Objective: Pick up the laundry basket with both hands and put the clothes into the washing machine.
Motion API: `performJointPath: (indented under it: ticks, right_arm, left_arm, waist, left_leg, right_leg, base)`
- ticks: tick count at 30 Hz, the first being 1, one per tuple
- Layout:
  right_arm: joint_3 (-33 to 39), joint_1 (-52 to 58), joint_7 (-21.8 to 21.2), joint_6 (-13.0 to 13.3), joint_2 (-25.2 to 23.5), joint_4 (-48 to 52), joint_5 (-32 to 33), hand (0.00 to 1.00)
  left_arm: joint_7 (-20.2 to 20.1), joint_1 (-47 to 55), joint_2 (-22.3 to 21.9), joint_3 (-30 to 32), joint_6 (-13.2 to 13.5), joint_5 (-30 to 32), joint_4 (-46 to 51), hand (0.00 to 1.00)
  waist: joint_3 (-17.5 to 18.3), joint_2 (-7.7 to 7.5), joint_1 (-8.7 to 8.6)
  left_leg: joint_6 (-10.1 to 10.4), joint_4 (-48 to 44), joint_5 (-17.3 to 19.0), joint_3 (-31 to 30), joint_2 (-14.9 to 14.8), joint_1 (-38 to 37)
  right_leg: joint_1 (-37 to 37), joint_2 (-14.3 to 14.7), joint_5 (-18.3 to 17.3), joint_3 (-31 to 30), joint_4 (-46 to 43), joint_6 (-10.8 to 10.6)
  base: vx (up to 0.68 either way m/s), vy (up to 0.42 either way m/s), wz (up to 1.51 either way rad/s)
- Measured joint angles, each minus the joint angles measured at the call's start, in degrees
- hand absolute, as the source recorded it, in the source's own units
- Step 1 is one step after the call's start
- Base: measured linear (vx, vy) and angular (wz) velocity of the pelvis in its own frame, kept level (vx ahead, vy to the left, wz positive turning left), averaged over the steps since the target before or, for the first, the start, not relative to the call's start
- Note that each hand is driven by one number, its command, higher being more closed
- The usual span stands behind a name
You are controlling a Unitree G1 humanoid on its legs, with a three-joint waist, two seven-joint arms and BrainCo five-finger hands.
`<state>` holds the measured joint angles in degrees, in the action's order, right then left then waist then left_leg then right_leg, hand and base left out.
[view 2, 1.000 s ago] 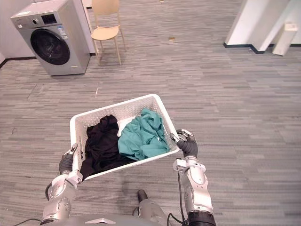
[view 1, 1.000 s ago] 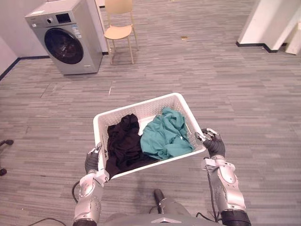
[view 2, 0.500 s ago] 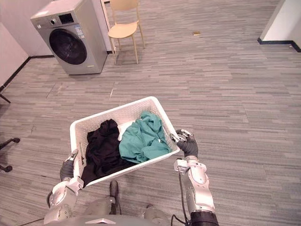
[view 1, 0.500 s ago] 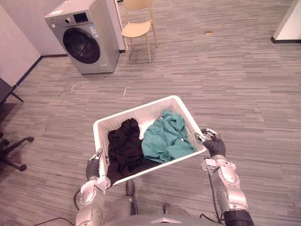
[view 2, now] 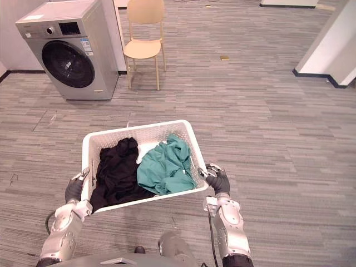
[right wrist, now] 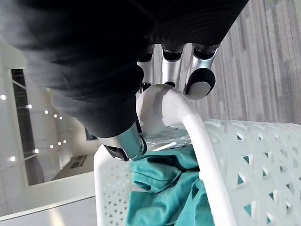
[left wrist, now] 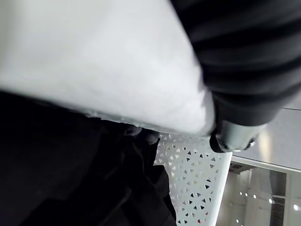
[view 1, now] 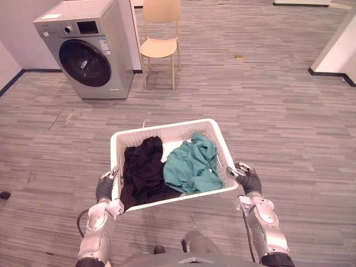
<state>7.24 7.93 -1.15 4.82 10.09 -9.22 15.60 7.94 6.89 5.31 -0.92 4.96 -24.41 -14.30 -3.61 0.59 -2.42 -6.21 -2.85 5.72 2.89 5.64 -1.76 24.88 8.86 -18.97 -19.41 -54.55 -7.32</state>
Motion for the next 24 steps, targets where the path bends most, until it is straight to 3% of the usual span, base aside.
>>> performJointPath:
  ticks: [1,3,4,5,6,7,8,9,10,11,12,14,15,16,18,19,20,21,22,23,24]
  right_arm:
    - [1.5,2.5,0.1,-0.1,-0.8,4.0,0.5,1.0]
    - [1.9,4.0,0.1,0.0,-1.1,7.3,0.9,1.0]
    - [2.0,4.9,0.2,0.1,-1.1,9.9,1.0,1.0]
    - [2.2,5.0,0.2,0.3,-1.1,10.8,1.0,1.0]
    - [2.4,5.0,0.3,0.3,-1.0,10.7,1.2,1.0]
    - [2.7,5.2,0.5,0.1,-0.7,10.6,2.0,1.0]
    - [3.3,5.6,0.9,0.1,-1.0,10.7,3.1,1.0]
    - [3.9,5.4,1.6,0.1,-0.2,11.0,3.8,1.0]
    - [3.9,5.4,1.7,0.0,0.0,11.4,4.5,1.0]
    - [3.6,5.7,1.7,0.0,0.1,13.0,5.0,1.0]
    - [2.8,6.1,1.7,0.0,0.1,13.7,5.5,1.0]
    - [2.2,6.5,1.7,0.0,0.1,14.8,5.5,1.0]
    - [2.0,6.2,1.8,0.0,0.2,15.5,5.5,1.0]
    - [1.9,6.0,1.8,0.0,0.4,15.5,5.5,1.0]
    - [1.7,4.6,2.0,0.0,1.5,14.9,5.5,1.0]
    - [1.6,4.2,2.3,0.0,1.7,14.7,5.5,1.0]
    - [0.8,2.8,2.6,0.1,2.2,13.2,5.3,1.0]
    - [0.3,1.7,2.6,0.2,2.8,11.9,5.2,1.0]
    - [-0.3,-2.1,2.6,0.4,5.7,6.7,4.4,1.0]
    - [-0.3,-3.0,2.7,0.3,6.4,4.8,4.2,1.0]
    - [-0.2,-3.3,2.8,0.1,6.5,3.3,4.2,1.0]
  left_arm:
    - [0.0,-1.2,-0.2,-0.9,0.0,0.4,0.0,1.0]
    - [-0.1,-1.3,-0.2,-1.1,0.0,0.5,0.1,1.0]
    - [-0.1,-1.7,-0.1,-1.1,0.0,0.6,0.1,1.0]
    - [-0.3,-1.9,-0.2,-1.2,0.0,0.6,0.1,1.0]
    - [-0.3,-1.9,-0.4,-1.4,0.0,0.6,0.1,1.0]
    - [-0.4,-1.3,-1.4,-1.6,-0.1,0.6,0.1,1.0]
    - [-0.7,-1.2,-2.5,-2.0,-0.1,0.5,0.1,1.0]
    - [-0.7,-1.1,-4.0,-2.3,-0.1,0.4,0.1,1.0]
    - [-0.7,-0.9,-4.4,-2.3,-0.2,0.3,0.1,1.0]
    - [-0.7,0.0,-4.4,-2.3,-0.3,-0.3,0.1,1.0]
    - [-0.7,1.2,-4.5,-2.1,-0.3,-1.0,0.1,1.0]
    - [-0.7,2.1,-4.7,-1.8,0.0,-1.4,0.2,1.0]
    - [-0.7,2.2,-4.7,-1.6,0.2,-1.5,0.3,1.0]
    - [-0.7,2.2,-4.7,-1.5,0.4,-1.6,0.5,1.0]
    - [-0.7,2.4,-5.0,-1.4,0.8,-1.9,1.6,1.0]
    - [-0.7,2.5,-5.2,-1.2,0.8,-1.9,1.6,1.0]
    - [-0.7,3.5,-5.6,-0.6,0.8,-1.9,1.9,1.0]
    - [-0.7,4.2,-6.1,-0.2,0.8,-1.9,2.3,1.0]
    - [-0.6,4.2,-7.7,0.1,0.7,-1.8,2.5,1.0]
    - [-0.6,4.2,-7.8,0.0,0.4,-1.7,2.5,1.0]
    - [-0.6,4.3,-7.8,-0.5,-0.2,-1.4,2.4,1.0]
  waist:
    - [-0.8,0.23,0.11]
    - [-0.7,0.18,0.58]
    - [-0.3,-0.27,0.52]
    - [0.2,-0.92,-0.3]
    - [0.3,-0.85,-0.75]
    - [0.7,0.46,-1.44]
    - [1.1,0.74,-2.89]
    - [0.8,2.25,-2.7]
    - [0.6,2.7,-1.97]
    - [0.3,3.23,-0.6]
    - [0.2,3.37,0.45]
    - [-0.2,3.0,2.13]
    - [-0.1,3.12,3.84]
    - [0.0,3.17,4.36]
    - [0.0,3.29,4.89]
    - [0.0,3.29,5.07]
    - [0.5,3.08,5.46]
    - [1.0,3.29,5.43]
    - [1.1,5.01,6.19]
    - [1.2,5.16,6.59]
    - [1.2,4.98,6.85]
  left_leg:
    - [-0.7,-0.2,3.1,-1.4,-0.1,-2.9]
    - [-0.5,-0.1,5.0,-1.6,-0.1,-4.4]
    - [-0.2,-0.4,7.2,-2.9,0.3,-5.5]
    - [-0.4,-0.9,9.7,-4.7,0.6,-7.0]
    - [-1.0,-1.3,11.2,-5.7,0.3,-7.9]
    - [-1.3,-1.5,13.0,-7.1,-1.3,-10.0]
    - [2.1,-12.9,14.6,-7.4,-1.8,-6.8]
    - [7.2,-30.3,13.5,-6.9,-3.9,0.1]
    - [10.7,-38.9,10.7,-6.5,-4.8,2.9]
    - [14.2,-54.7,5.0,-5.0,-7.0,7.1]
    - [14.2,-65.8,2.5,-3.5,-9.5,9.6]
    - [13.0,-73.8,2.9,-1.2,-11.9,13.0]
    - [11.4,-72.8,3.8,1.2,-13.0,16.1]
    - [10.7,-70.5,4.3,2.4,-13.4,18.0]
    - [8.0,-52.5,6.1,4.5,-13.1,24.3]
    - [8.1,-45.4,6.1,4.7,-12.8,24.9]
    - [9.2,-25.8,4.3,3.8,-11.3,24.4]
    - [10.2,-14.8,2.3,2.0,-10.7,23.8]
    - [13.9,-4.0,-0.7,-0.9,-11.3,27.2]
    - [14.3,-4.1,-1.2,-0.2,-11.1,28.6]
    - [13.3,-4.1,-2.3,3.1,-10.1,29.1]
  right_leg:
    - [2.2,-0.5,2.4,2.4,12.6,1.7]
    - [2.8,-1.2,6.2,2.8,22.8,2.4]
    - [2.9,-2.4,10.8,2.5,31.3,2.9]
    - [2.8,-3.4,14.8,1.1,35.5,2.7]
    - [2.9,-3.8,16.3,1.8,34.1,3.1]
    - [2.9,-3.1,16.7,4.7,30.4,3.8]
    - [2.2,-3.8,17.9,7.6,28.2,5.7]
    - [0.1,-3.1,16.0,9.4,27.6,8.0]
    - [-1.4,-2.3,15.6,9.5,27.8,8.4]
    - [-5.2,-0.9,14.1,9.7,28.3,10.2]
    - [-10.1,-0.1,12.7,9.4,30.0,11.4]
    - [-16.3,0.4,10.6,7.3,33.0,12.3]
    - [-19.0,0.3,9.7,5.0,34.7,12.6]
    - [-19.9,0.1,9.3,4.0,35.4,12.6]
    - [-22.1,-0.5,6.5,1.3,36.1,13.2]
    - [-22.8,-0.6,5.8,0.4,36.4,13.3]
    - [-24.0,-1.2,4.5,-1.3,37.5,13.4]
    - [-24.8,-1.2,3.9,-2.4,38.3,13.6]
    - [-27.8,-0.5,2.9,-5.2,40.5,13.4]
    - [-29.4,-1.1,2.2,-5.9,41.7,12.4]
    - [-32.6,-2.7,1.6,-6.9,42.7,11.2]
  base:
    - [0.34,-0.051,0.39]
    - [0.4,-0.092,0.19]
    - [0.58,-0.166,0.44]
    - [0.53,-0.167,0.61]
    - [0.6,-0.205,0.73]
    - [0.51,-0.16,1.04]
    - [0.6,-0.229,1.15]
    - [0.59,-0.245,0.88]
    - [0.72,-0.309,0.2]
    - [0.74,-0.275,-0.23]
    - [0.63,-0.207,-0.26]
    - [0.57,-0.157,-0.5]
    - [0.52,-0.114,-0.71]
    - [0.47,-0.068,-0.72]
    - [0.46,-0.027,-0.5]
    - [0.64,0.053,-0.6]
    - [0.45,0.062,-0.59]
    - [0.92,0.21,-0.96]
    - [0.73,0.222,-0.8]
    - [0.9,0.289,-0.85]
    - [0.89,0.355,-0.66]
